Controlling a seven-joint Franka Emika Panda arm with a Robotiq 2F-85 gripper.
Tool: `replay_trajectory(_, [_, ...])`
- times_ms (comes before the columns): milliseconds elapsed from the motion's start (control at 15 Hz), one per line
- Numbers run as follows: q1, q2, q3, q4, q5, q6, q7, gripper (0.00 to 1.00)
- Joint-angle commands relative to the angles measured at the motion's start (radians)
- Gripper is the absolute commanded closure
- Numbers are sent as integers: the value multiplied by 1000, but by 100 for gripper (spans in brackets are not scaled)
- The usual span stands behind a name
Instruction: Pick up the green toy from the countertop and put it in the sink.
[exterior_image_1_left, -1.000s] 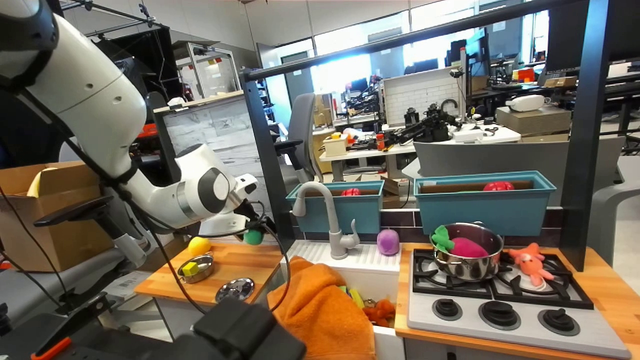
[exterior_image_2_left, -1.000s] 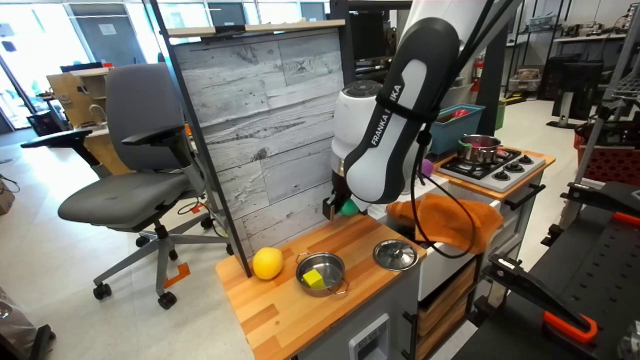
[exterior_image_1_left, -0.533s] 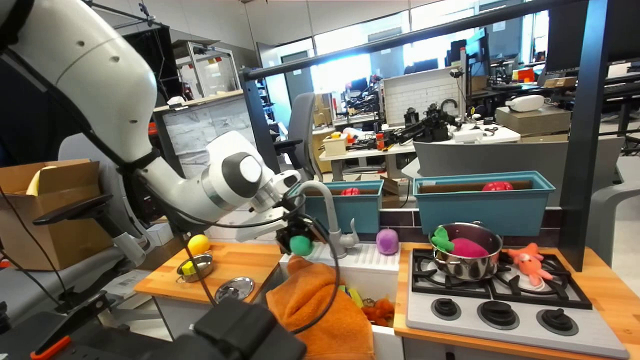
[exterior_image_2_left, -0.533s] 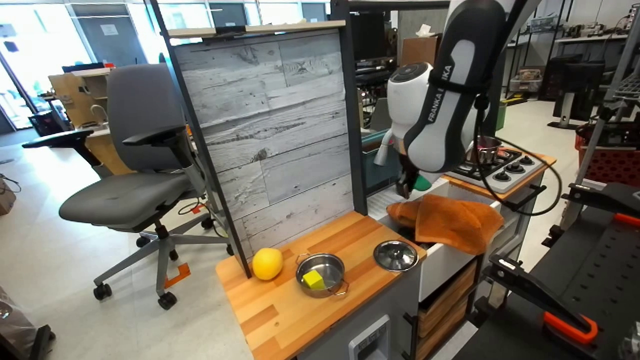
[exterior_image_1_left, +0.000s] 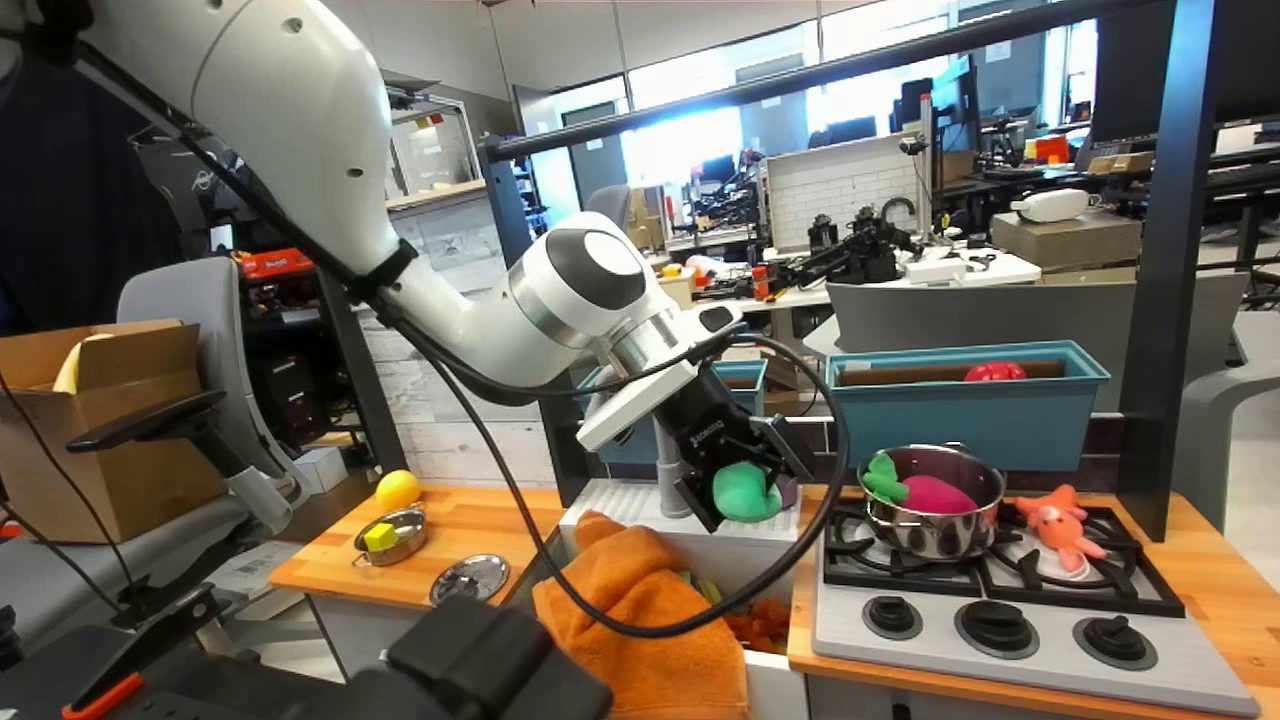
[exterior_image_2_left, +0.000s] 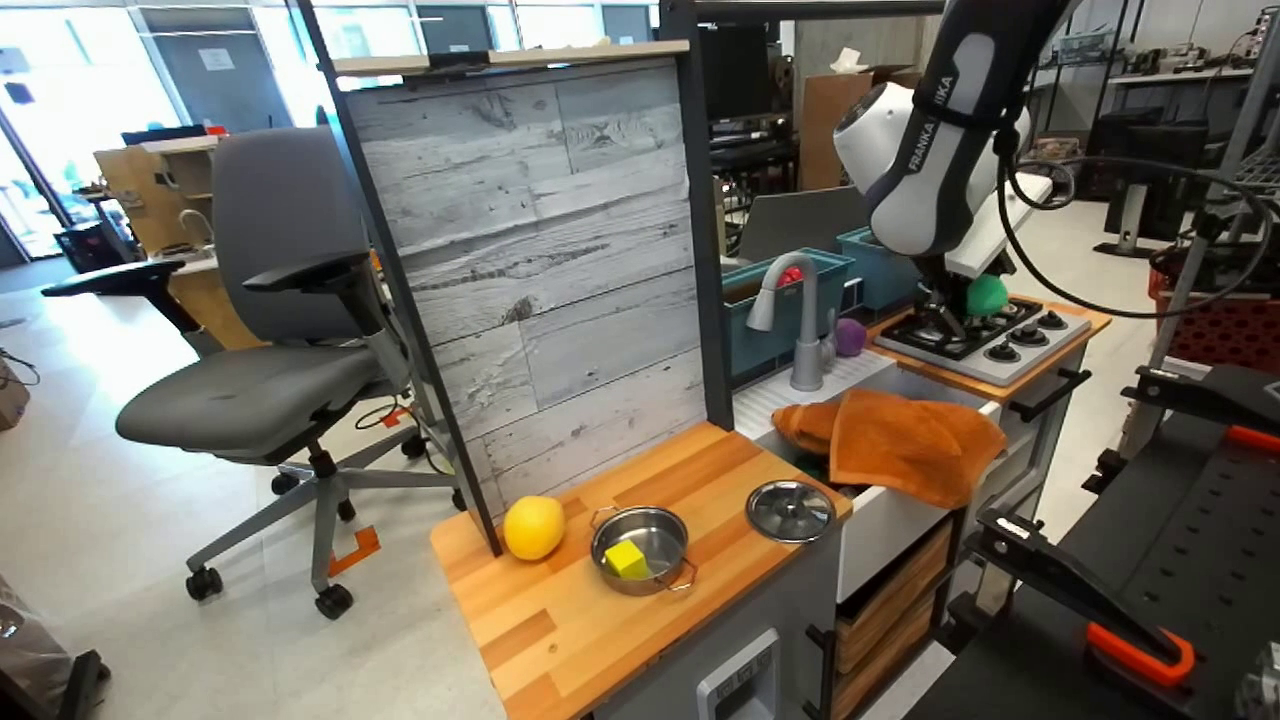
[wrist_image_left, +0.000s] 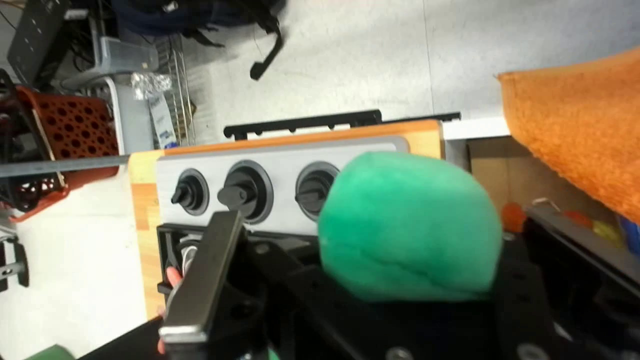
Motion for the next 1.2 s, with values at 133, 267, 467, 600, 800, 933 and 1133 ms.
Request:
replay_trajectory(133, [-39, 67, 7, 216, 53, -434, -150, 100])
replay_trajectory(267, [-143, 56, 120, 343, -11, -572, -53, 100])
replay_trajectory(467, [-240, 86, 207, 497, 33, -604, 74, 100])
replay_trajectory(600, [-298, 114, 250, 595, 51, -608, 147, 100])
replay_trajectory(800, [-345, 147, 272, 681, 63, -571, 280, 100])
replay_trajectory(933, [-353, 185, 266, 737, 61, -561, 391, 100])
replay_trajectory(1133, [-349, 247, 254, 813, 41, -580, 494, 100])
